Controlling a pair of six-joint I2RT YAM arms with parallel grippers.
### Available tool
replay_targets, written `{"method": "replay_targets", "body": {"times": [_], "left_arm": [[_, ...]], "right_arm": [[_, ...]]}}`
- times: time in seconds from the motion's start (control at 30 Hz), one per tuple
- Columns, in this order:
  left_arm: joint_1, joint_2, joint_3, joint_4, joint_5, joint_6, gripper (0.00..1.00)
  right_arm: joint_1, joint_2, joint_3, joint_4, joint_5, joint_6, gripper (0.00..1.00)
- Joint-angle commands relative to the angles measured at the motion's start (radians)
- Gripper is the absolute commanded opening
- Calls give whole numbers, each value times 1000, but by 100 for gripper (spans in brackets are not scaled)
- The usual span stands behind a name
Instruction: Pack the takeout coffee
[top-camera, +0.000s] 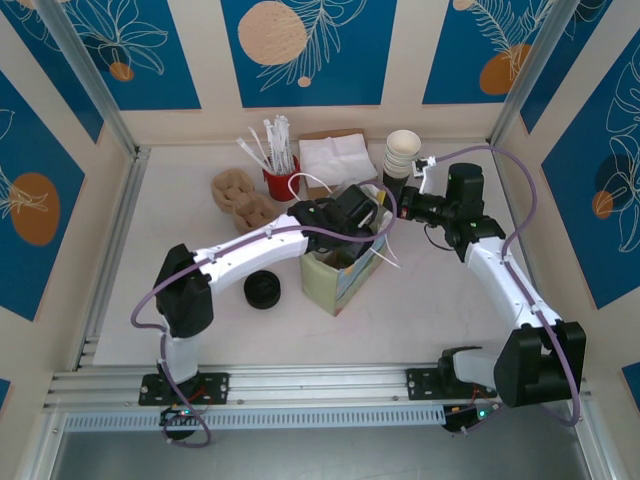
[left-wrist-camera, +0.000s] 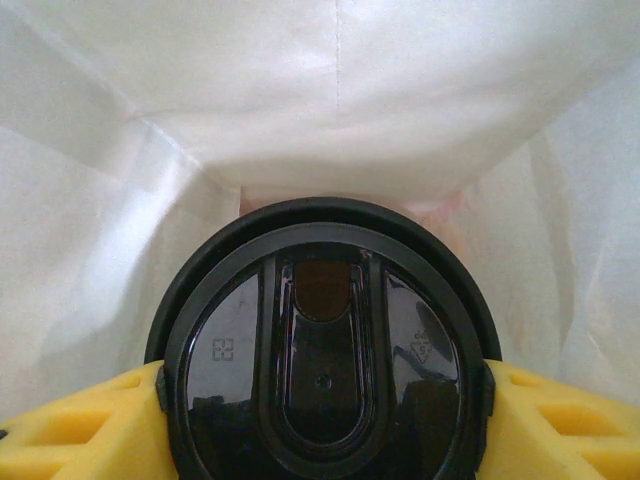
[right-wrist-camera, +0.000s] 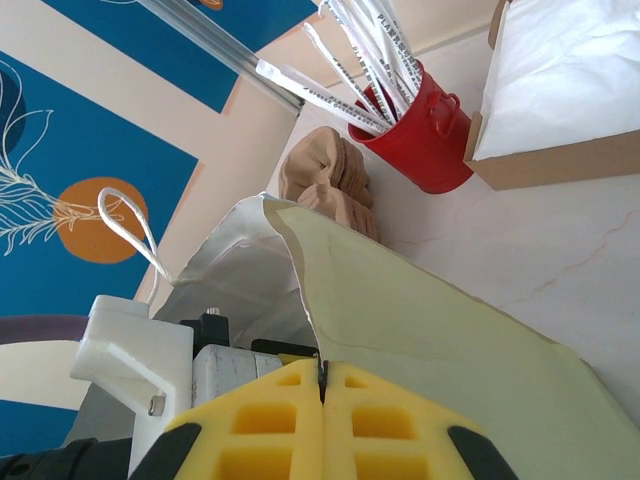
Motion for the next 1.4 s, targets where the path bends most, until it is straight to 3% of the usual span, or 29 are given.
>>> {"method": "replay_targets", "body": {"times": [0.0,0.5,0.83,1.1,1.37], "left_arm": [[10,43,18,-30,50,-19,65],[17,120,99,-117,85,-52,65],[17,135,124,-130,77,-65,64],[18,122,133,-123,69,-79,64],[22,100,126,-98,62,-105,64]], "right_arm": [[7,9,40,14,-50,-16,0],[1,6,81,-40,-27,-48,0],[-67,-22,299,-380,115,-69,35],[-59,-40,445,-735,218,21,38],[-20,-37,443,-893,235,166,41]]}}
